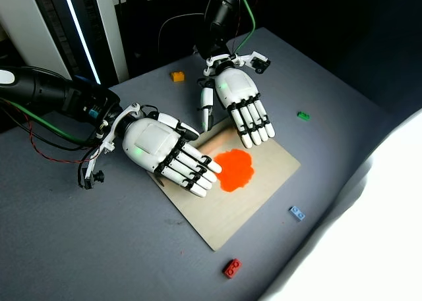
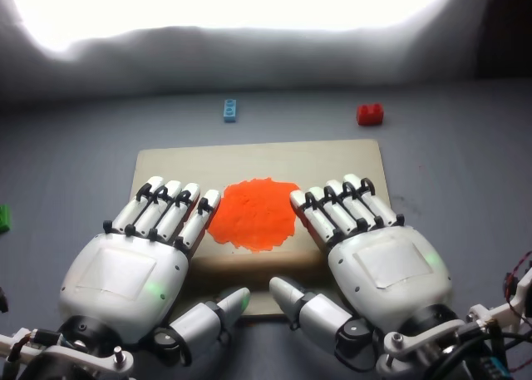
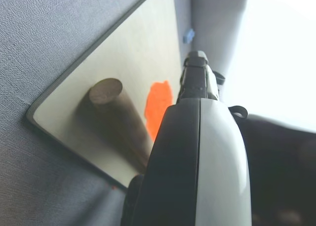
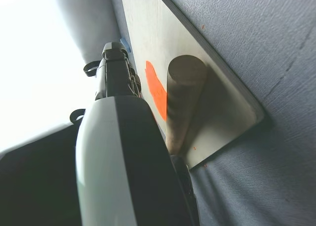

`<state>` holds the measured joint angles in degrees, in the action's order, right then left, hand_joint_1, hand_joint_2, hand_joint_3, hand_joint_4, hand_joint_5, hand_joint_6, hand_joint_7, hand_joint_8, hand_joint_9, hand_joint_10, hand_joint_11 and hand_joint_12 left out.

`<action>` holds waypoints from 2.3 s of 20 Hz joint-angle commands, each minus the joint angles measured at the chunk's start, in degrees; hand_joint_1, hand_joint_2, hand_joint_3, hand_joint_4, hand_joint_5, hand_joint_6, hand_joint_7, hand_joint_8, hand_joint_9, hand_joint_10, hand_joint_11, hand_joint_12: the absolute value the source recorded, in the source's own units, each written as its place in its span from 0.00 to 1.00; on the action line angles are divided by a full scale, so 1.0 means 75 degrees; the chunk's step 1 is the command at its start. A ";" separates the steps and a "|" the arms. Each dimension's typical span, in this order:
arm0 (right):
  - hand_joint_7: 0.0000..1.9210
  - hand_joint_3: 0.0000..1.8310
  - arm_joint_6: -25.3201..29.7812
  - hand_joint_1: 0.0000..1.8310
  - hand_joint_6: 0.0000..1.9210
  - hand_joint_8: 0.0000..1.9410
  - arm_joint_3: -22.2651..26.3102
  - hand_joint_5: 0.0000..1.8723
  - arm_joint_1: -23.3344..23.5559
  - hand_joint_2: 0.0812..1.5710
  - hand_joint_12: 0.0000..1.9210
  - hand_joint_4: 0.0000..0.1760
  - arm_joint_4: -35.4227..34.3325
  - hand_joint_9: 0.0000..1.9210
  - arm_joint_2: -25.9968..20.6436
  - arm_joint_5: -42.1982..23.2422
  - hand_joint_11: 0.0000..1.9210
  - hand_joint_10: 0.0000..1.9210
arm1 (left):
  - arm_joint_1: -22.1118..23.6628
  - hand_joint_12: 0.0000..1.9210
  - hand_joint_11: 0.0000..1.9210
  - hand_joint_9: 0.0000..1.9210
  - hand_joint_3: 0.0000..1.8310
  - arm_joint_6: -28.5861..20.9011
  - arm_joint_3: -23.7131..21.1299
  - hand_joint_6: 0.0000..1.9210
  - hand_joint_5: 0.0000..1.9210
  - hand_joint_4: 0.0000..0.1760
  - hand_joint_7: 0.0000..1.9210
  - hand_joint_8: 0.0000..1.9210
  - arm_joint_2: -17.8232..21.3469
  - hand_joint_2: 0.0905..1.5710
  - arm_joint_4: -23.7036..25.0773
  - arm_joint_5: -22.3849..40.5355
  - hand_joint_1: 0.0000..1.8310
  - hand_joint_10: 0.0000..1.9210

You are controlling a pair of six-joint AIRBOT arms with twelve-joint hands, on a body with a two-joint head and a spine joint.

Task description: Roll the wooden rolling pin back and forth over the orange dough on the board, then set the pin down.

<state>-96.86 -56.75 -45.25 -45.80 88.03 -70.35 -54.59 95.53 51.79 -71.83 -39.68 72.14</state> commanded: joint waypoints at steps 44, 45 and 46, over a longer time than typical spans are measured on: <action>0.03 0.00 0.0215 0.00 0.00 0.00 -0.1057 0.04 0.0277 0.93 0.00 0.00 0.0315 0.01 0.0496 -0.0320 0.00 0.00 | 0.0326 0.00 0.00 0.00 0.02 0.0075 0.1124 0.00 0.00 0.00 0.00 0.00 -0.0680 0.87 0.0094 0.0631 0.00 0.00; 0.03 0.00 0.0221 0.00 0.00 0.00 -0.1082 0.04 0.0285 0.93 0.00 0.00 0.0314 0.01 0.0497 -0.0309 0.00 0.00 | 0.0340 0.00 0.00 0.00 0.02 0.0075 0.1137 0.00 0.00 0.00 0.00 0.00 -0.0688 0.87 0.0094 0.0614 0.00 0.00; 0.03 0.00 0.0227 0.00 0.00 0.00 -0.1105 0.04 0.0298 0.93 0.00 0.00 0.0314 0.01 0.0500 -0.0303 0.00 0.00 | 0.0352 0.00 0.00 0.00 0.02 0.0075 0.1147 0.00 0.00 0.00 0.00 0.00 -0.0693 0.87 0.0094 0.0599 0.00 0.00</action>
<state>-95.13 -64.84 -43.70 -47.40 91.81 -67.83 -52.27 95.59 60.05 -76.99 -41.60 71.57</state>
